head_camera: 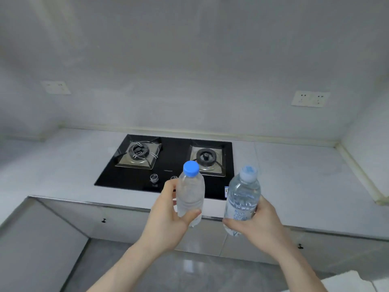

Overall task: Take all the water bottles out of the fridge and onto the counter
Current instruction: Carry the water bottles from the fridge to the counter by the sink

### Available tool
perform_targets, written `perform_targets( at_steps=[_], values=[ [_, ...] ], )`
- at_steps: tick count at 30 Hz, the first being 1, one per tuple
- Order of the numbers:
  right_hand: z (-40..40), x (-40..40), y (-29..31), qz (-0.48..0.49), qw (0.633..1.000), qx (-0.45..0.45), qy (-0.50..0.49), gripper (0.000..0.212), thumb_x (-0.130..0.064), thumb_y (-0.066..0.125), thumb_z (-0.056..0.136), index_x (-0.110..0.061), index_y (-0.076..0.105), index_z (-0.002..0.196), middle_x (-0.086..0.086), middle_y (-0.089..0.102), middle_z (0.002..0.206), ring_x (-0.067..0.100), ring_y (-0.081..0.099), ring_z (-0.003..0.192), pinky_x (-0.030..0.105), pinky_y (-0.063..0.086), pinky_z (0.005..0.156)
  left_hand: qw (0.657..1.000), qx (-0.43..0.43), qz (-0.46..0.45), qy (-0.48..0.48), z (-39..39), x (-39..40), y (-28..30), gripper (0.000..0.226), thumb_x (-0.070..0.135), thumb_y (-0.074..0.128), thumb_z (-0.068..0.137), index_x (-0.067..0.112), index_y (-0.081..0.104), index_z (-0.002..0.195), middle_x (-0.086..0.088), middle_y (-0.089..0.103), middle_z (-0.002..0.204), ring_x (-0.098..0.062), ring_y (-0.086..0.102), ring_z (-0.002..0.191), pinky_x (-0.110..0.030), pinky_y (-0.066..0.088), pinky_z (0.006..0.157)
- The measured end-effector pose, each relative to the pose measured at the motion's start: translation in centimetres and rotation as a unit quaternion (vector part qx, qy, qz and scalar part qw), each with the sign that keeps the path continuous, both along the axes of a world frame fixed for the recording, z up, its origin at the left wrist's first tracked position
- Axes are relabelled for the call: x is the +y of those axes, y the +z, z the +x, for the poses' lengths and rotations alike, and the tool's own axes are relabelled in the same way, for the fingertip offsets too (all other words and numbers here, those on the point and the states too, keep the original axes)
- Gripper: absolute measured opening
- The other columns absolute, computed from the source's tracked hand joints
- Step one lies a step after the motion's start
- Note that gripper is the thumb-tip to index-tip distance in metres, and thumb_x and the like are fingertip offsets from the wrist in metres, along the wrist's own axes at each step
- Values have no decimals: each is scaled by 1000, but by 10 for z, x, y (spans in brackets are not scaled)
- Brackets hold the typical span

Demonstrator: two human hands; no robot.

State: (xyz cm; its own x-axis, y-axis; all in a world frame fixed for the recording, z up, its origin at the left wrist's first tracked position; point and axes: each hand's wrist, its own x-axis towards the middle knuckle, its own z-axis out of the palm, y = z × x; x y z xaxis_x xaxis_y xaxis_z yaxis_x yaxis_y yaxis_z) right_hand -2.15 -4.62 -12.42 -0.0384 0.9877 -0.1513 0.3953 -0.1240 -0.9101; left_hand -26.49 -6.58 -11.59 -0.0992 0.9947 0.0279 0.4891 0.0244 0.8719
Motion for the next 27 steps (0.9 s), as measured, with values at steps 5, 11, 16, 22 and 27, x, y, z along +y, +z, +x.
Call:
perform_targets(
  at_steps=[5, 11, 16, 22, 27],
  values=[
    [-102, -1, 9, 20, 997, -2, 68, 58, -18, 98, 65, -36, 63, 107, -26, 74, 93, -9, 70, 85, 8, 52, 65, 999, -8, 6, 50, -99, -29, 4, 62, 24, 85, 81, 47, 44, 121, 26, 65, 112, 7, 60, 105, -10, 48, 78],
    [-212, -7, 11, 46, 989, 3, 140, 62, -20, 99, 65, -37, 62, 112, -34, 71, 101, -10, 69, 93, 8, 53, 68, 994, -11, 2, 107, -199, -63, 6, 60, 26, 84, 82, 48, 43, 119, 33, 63, 108, 11, 59, 103, -10, 45, 77],
    [-291, -6, 14, 53, 980, -4, 190, 62, -30, 100, 63, -38, 63, 113, -26, 74, 103, -4, 72, 94, 22, 58, 78, 984, -18, 2, 176, -266, -93, 3, 61, 29, 85, 80, 49, 42, 120, 32, 62, 113, 8, 58, 106, -20, 47, 83],
    [-380, 3, 20, 65, 958, -2, 279, 61, -29, 99, 66, -40, 61, 113, -30, 71, 105, -8, 69, 96, 14, 56, 71, 964, -35, 3, 265, -332, -125, 2, 59, 29, 84, 82, 50, 43, 119, 36, 62, 114, 9, 60, 107, -24, 51, 85],
    [-454, 17, 18, 50, 937, 18, 345, 54, -16, 97, 68, -36, 66, 108, -19, 75, 101, 2, 73, 93, 15, 58, 74, 942, -33, 8, 334, -382, -137, 3, 59, 28, 84, 82, 52, 43, 117, 41, 58, 115, 13, 57, 107, -19, 45, 83]
  ],
)
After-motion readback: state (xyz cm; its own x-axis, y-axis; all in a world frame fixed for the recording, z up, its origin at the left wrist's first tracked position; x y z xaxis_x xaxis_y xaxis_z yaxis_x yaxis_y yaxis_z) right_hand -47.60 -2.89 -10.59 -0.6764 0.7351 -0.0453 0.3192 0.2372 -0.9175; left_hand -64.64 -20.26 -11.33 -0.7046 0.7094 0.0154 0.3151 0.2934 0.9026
